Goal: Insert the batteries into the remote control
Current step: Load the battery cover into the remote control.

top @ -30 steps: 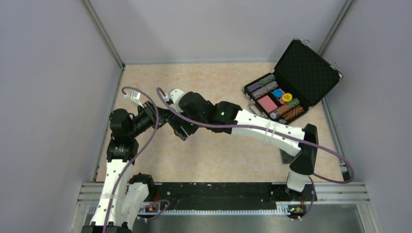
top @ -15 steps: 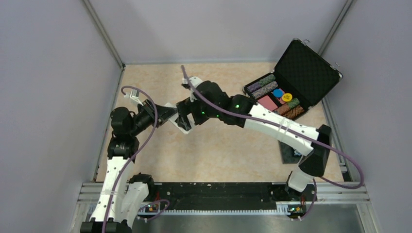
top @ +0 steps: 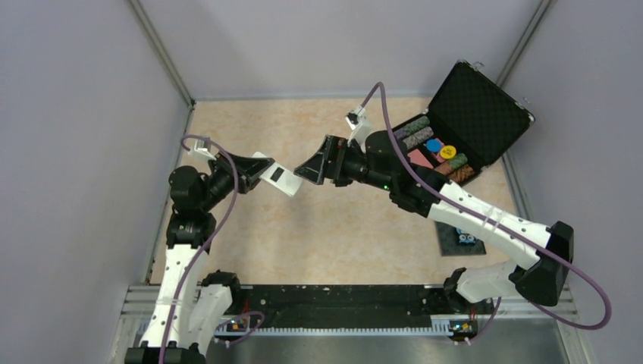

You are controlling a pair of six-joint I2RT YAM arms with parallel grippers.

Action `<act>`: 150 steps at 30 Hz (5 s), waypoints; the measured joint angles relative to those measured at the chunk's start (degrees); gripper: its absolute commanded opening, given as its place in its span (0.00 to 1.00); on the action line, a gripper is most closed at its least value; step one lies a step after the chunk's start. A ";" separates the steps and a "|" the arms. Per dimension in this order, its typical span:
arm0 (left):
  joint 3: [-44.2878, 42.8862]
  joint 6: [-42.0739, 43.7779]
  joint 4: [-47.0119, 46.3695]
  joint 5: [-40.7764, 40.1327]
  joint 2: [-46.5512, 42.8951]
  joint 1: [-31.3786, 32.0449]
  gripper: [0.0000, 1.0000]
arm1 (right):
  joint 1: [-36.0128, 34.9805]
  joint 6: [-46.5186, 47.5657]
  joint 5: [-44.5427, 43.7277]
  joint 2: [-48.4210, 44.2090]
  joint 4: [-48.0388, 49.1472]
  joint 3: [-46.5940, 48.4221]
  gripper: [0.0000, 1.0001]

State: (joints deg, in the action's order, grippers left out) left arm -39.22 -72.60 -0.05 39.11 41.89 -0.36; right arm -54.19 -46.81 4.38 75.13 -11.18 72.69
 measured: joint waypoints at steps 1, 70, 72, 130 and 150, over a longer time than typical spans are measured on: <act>0.00 -1.33 0.00 -0.24 0.00 0.00 0.00 | 0.00 -1.27 0.55 0.04 1.27 -0.72 0.86; -0.57 -7.19 -7.89 2.21 -0.74 -0.35 0.00 | 0.42 -18.88 16.85 14.01 24.59 -2.40 0.83; -1.11 -6.01 -7.23 2.62 -0.74 -0.31 0.00 | 0.83 -17.11 17.27 13.46 23.71 -2.51 0.85; -4.26 4.02 -5.53 19.54 1.38 -0.15 0.00 | 4.37 2.05 46.60 13.92 19.61 0.52 0.25; -4.15 4.81 -5.49 19.56 1.40 -0.28 0.46 | 4.17 -1.75 46.56 14.64 20.76 0.42 0.00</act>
State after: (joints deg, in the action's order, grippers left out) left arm -43.38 -67.79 -5.54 58.67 43.29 -0.64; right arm -50.02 -48.56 50.94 89.78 9.58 73.10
